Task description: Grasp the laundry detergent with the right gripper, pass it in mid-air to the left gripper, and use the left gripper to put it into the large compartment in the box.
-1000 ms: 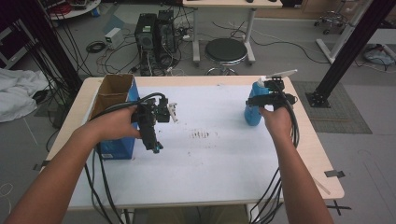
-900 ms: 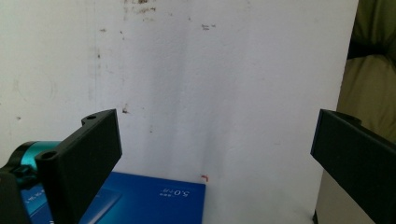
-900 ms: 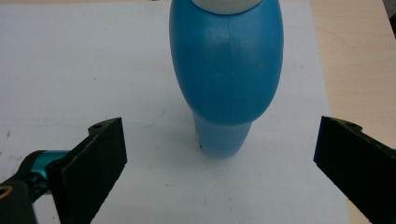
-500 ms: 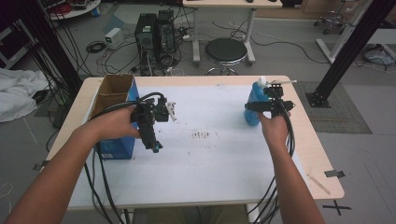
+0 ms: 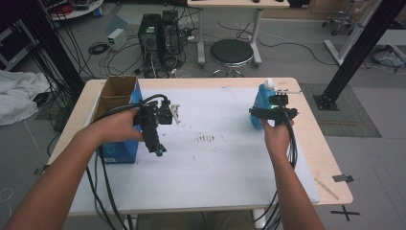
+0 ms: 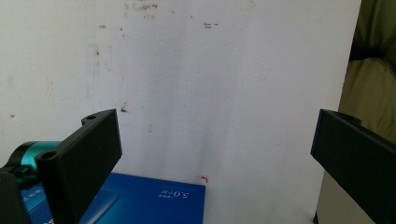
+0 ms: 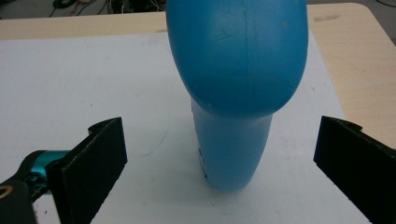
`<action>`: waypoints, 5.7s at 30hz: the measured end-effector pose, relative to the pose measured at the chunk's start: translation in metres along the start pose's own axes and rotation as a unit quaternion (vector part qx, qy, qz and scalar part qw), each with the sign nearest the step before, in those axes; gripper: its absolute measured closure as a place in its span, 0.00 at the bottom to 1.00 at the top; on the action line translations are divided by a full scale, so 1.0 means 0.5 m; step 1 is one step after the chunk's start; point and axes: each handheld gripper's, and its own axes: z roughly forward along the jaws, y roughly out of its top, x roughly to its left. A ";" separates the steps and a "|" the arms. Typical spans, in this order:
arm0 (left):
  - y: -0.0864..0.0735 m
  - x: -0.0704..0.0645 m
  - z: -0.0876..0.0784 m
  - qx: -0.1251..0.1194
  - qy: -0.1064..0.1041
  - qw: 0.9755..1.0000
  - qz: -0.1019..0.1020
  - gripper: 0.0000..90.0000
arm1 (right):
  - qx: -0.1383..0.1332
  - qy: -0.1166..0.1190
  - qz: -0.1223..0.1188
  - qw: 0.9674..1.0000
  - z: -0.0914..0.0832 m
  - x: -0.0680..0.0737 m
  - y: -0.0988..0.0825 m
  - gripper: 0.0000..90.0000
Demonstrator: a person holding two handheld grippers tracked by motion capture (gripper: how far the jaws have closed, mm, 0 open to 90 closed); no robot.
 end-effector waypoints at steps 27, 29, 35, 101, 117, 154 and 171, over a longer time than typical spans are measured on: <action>0.001 0.001 0.001 -0.001 0.002 1.000 0.000 0.02 | -0.056 -0.003 0.004 0.998 0.059 -0.004 -0.013 0.02; 0.000 0.002 0.002 0.000 0.002 1.000 0.000 0.02 | -0.060 0.000 0.007 0.998 0.063 -0.005 -0.013 0.02; 0.001 0.004 0.003 0.000 0.000 1.000 0.001 0.02 | -0.066 -0.006 0.009 0.998 0.078 -0.005 -0.016 0.02; -0.013 0.004 0.001 -0.010 0.003 1.000 -0.006 0.02 | -0.102 -0.035 -0.010 0.994 0.089 0.001 -0.016 0.48; -0.010 -0.003 -0.012 -0.027 0.015 1.000 -0.006 0.02 | -0.109 0.034 -0.087 0.990 0.013 -0.032 0.003 0.49; 0.051 -0.057 -0.073 -0.054 0.049 0.997 -0.014 0.02 | -0.078 0.419 -0.315 0.848 -0.143 -0.008 0.001 0.49; 0.097 -0.061 -0.089 -0.059 0.038 0.998 0.002 0.02 | -0.052 0.495 -0.388 0.776 -0.157 0.061 0.002 0.50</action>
